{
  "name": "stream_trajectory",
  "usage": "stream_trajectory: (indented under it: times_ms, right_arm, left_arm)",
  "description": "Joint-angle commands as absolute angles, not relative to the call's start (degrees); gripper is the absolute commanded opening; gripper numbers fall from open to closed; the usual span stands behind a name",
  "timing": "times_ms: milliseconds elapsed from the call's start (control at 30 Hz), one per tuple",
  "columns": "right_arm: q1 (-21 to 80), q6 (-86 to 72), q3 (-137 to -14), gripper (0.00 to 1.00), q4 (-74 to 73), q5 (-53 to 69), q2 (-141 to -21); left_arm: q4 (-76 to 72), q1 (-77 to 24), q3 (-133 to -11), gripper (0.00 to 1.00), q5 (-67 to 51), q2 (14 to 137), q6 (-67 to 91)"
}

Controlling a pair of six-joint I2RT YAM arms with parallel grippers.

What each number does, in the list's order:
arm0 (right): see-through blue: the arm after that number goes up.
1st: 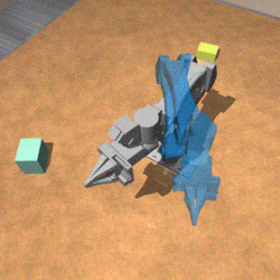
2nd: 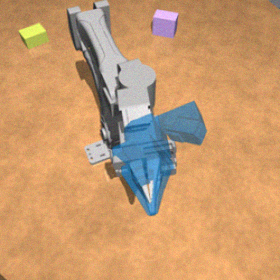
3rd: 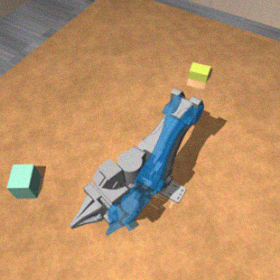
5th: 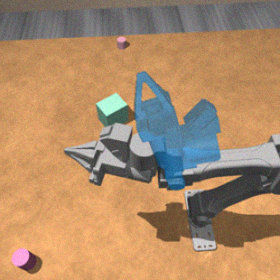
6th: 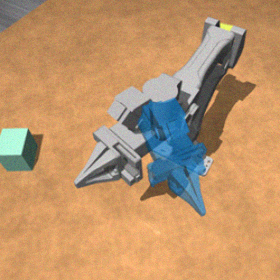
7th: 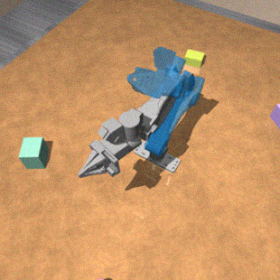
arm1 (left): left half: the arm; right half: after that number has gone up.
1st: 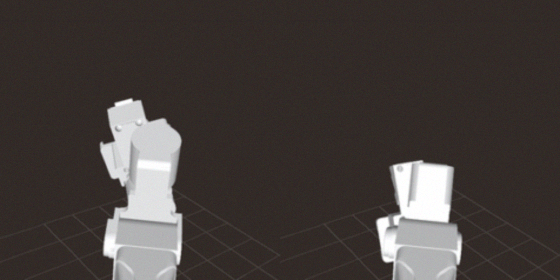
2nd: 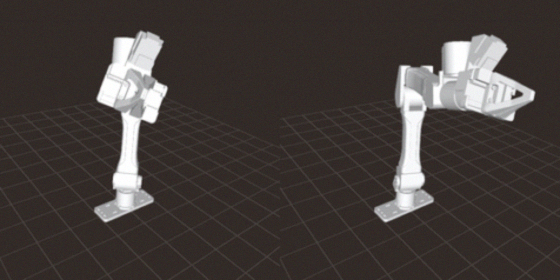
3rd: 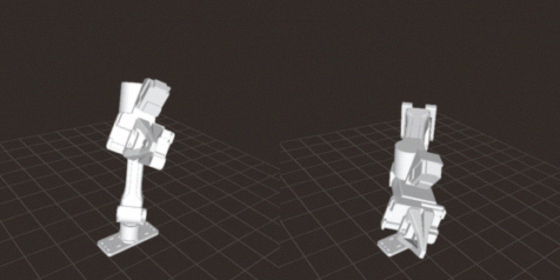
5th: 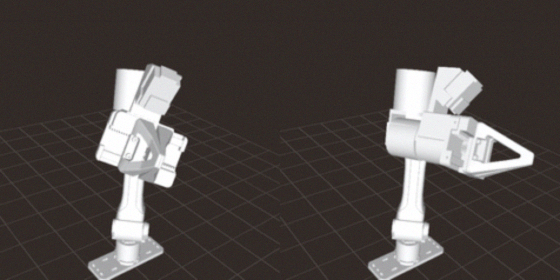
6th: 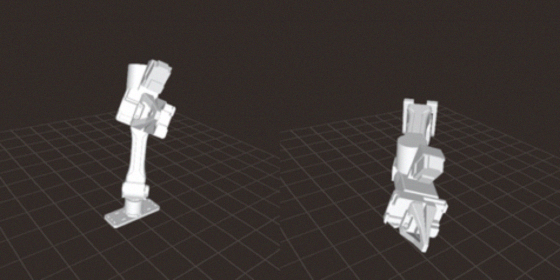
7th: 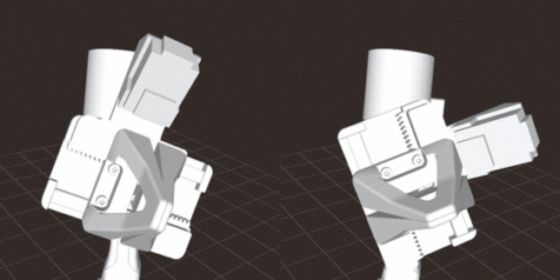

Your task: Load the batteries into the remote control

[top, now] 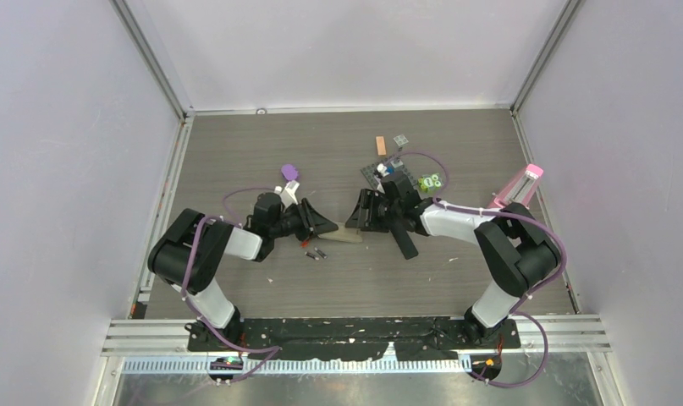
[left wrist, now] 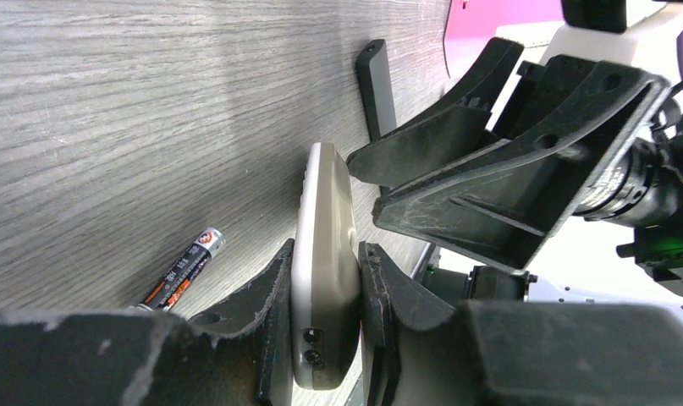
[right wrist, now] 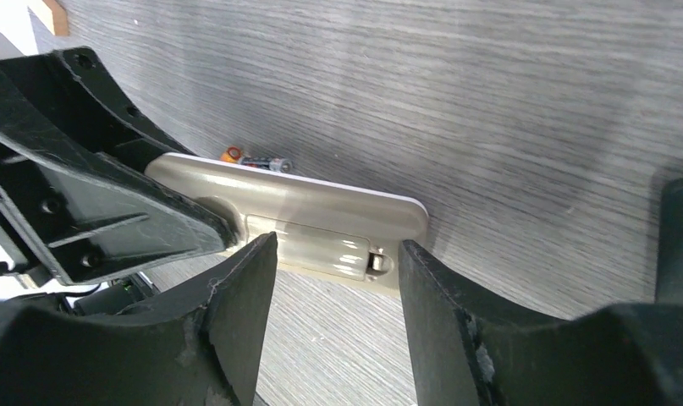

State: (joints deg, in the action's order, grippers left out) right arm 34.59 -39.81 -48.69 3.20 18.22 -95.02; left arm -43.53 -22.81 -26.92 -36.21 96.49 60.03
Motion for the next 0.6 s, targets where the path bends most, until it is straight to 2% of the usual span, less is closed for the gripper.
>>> stream_trajectory:
  times_ms: [0, 100, 300, 567]
  right_arm:
    - [34.7, -40.9, -47.2, 0.58, 5.6, 19.4, -94.9]
    - [34.7, -41.1, -46.7, 0.56, 6.5, 20.2, -94.8]
    - [34.8, -41.3, -45.6, 0.41, 9.6, 21.4, -94.3]
    - [34.7, -41.1, -45.4, 0.33, 10.1, 21.6, -93.9]
  left_arm:
    - [-42.4, -22.9, -25.6, 0.0, -33.2, 97.6, 59.5]
    - [-42.8, -22.9, -25.5, 0.0, -33.2, 98.3, 61.1]
    - [-43.6, -22.9, -25.2, 0.0, -33.3, 98.7, 61.9]
    - [-43.7, -22.9, -25.1, 0.0, -32.8, 99.1, 62.0]
